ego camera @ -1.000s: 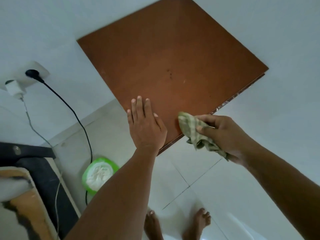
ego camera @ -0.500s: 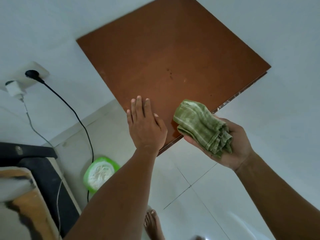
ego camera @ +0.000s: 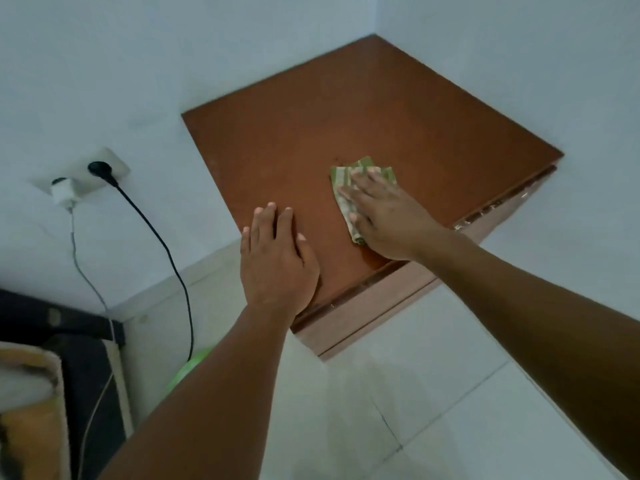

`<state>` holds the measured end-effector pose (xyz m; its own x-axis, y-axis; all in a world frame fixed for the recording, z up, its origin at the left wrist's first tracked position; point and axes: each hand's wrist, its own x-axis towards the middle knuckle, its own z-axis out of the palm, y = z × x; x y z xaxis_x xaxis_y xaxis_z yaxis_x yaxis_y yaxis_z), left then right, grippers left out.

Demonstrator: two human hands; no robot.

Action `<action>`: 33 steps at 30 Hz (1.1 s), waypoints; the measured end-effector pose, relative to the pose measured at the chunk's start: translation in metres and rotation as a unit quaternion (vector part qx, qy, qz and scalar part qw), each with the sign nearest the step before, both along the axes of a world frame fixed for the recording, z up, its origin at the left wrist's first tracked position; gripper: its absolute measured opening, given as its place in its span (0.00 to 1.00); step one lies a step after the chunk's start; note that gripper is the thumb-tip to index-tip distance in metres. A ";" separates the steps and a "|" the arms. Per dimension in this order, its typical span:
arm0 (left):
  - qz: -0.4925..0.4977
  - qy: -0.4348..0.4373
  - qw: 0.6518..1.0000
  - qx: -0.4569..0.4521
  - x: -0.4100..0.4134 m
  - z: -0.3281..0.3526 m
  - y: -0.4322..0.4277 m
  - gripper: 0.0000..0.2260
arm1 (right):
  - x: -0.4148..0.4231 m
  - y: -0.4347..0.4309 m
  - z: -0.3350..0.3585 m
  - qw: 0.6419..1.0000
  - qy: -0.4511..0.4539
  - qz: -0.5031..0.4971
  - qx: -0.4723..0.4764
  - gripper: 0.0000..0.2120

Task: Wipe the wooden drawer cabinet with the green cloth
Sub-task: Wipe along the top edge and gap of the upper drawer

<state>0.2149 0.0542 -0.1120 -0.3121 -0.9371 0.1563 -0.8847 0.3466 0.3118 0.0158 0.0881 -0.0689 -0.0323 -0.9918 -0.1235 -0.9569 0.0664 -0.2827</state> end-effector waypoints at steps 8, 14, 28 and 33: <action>-0.030 -0.017 0.999 0.001 0.002 0.004 -0.009 0.23 | 0.013 0.001 -0.001 0.997 -0.003 -0.046 -0.061 0.22; -0.008 -0.026 0.999 -0.019 -0.001 0.011 -0.004 0.21 | 0.032 0.043 -0.022 0.975 0.039 -0.056 -0.210 0.18; -0.079 0.091 0.926 -0.357 0.043 -0.058 0.070 0.15 | 0.068 0.090 -0.152 0.790 -0.042 -0.064 -0.608 0.21; -0.051 0.262 0.896 -0.356 0.042 -0.109 0.090 0.20 | 0.059 0.092 -0.150 0.811 -0.025 -0.074 -0.579 0.22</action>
